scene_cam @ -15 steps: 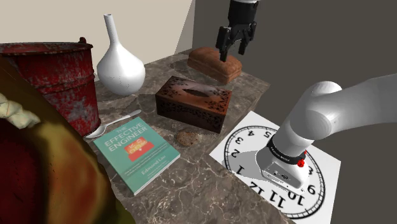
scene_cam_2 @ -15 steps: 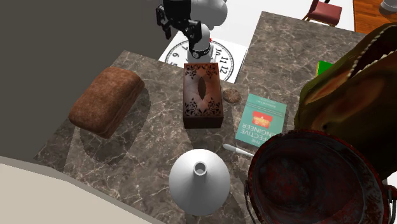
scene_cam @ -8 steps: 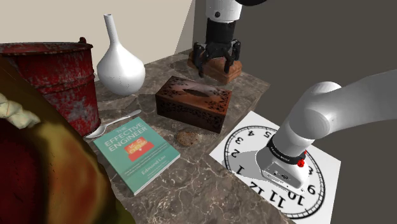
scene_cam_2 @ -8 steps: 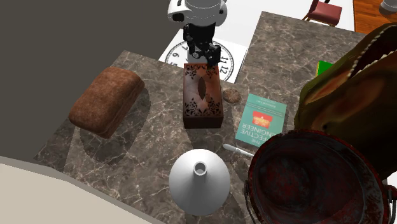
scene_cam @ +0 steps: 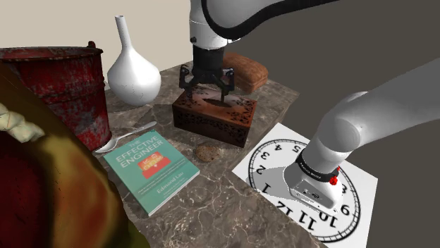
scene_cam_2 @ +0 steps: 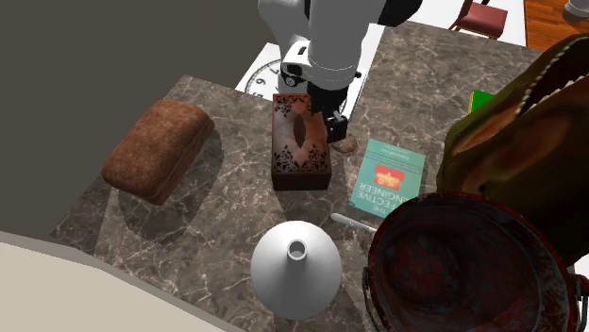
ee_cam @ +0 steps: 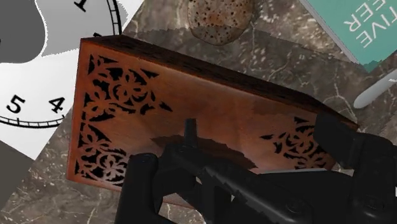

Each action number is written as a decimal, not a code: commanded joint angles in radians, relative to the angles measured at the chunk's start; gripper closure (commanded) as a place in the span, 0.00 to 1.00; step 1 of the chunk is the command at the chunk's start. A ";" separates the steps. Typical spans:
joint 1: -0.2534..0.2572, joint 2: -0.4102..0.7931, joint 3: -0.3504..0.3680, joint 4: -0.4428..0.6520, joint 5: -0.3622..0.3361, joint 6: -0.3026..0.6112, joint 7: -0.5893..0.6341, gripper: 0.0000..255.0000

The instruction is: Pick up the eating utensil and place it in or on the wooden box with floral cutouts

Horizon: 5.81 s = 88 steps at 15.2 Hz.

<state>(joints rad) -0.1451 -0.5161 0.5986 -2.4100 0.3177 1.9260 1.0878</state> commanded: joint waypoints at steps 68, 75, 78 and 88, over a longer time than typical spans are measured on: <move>-0.130 0.699 0.273 0.591 -0.410 0.044 1.081 1.00; -0.164 0.629 0.278 0.606 -0.351 -0.017 1.034 1.00; -0.231 0.466 0.255 0.477 -0.216 0.000 0.904 1.00; -0.218 0.062 0.009 0.146 0.015 -0.049 0.555 1.00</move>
<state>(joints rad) -0.3669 -0.4230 0.6319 -2.2361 0.3228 1.8841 1.6721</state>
